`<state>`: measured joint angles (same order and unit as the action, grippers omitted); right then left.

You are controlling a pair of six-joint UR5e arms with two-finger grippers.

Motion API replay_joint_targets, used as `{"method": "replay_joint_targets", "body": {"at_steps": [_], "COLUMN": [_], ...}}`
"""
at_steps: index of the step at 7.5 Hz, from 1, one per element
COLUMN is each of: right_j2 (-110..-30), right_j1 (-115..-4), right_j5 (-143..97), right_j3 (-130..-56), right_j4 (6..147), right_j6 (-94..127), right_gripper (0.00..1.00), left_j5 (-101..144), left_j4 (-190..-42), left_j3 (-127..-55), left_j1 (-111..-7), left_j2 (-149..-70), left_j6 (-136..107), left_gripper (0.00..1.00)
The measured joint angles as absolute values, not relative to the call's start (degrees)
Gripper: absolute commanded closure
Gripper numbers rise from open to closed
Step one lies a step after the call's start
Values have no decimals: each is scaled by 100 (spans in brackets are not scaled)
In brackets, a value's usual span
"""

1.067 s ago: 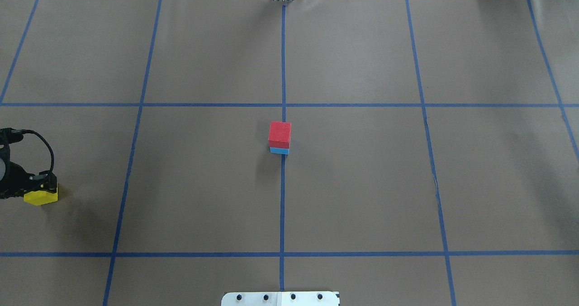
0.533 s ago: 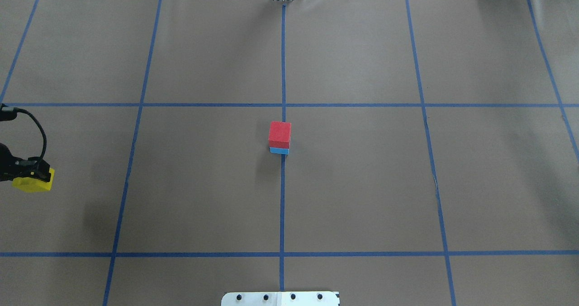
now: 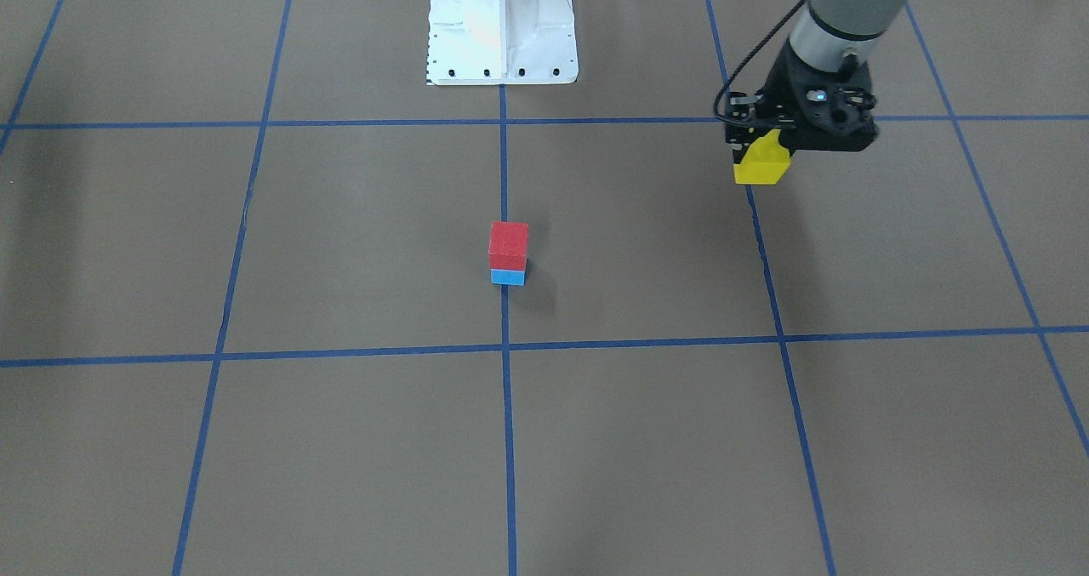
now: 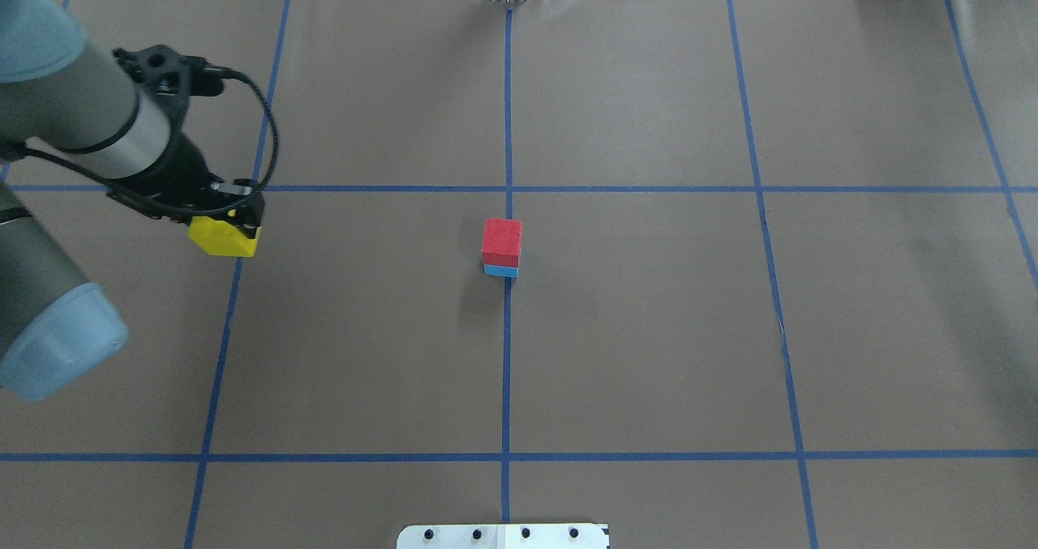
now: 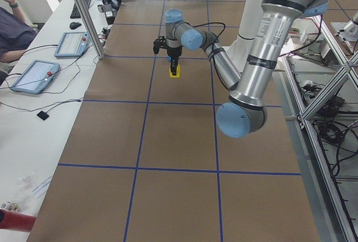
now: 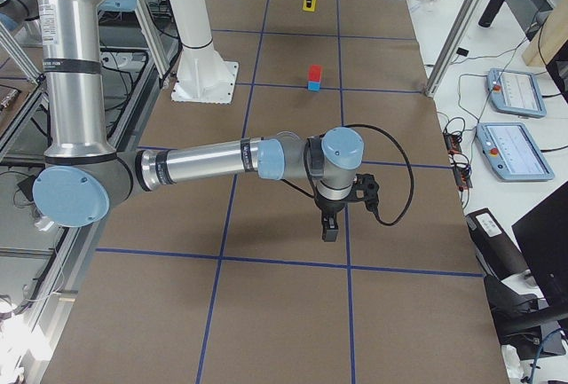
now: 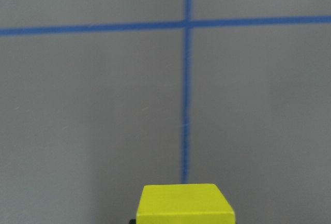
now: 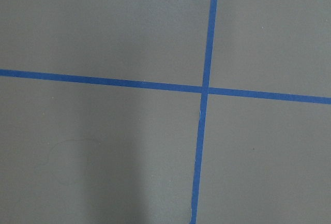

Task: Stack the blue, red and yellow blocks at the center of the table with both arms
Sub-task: 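Carry the yellow cube with the left gripper above the red cube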

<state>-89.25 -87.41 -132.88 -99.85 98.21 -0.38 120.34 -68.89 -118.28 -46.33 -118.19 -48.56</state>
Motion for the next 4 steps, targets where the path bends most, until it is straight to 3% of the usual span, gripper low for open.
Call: {"method": "replay_joint_targets", "body": {"at_steps": [2,4], "right_j2": [-9195,-9482], "right_j1": [-8795,-8847], "right_j5": [-13297,-13314], "right_j3": [-9977,-9958], "right_j4": [9594,9302], "right_j6": [-85,-115], "right_gripper": [1,1], "left_j5": [11929,11881], "left_j4": [-6471,-6638], "left_j3": [-10753,-9900], "left_j1": [-4269,-4095], "left_j2": [-13436,-14227], "left_j6": [-5099,-5240], "left_gripper": [100,100]}}
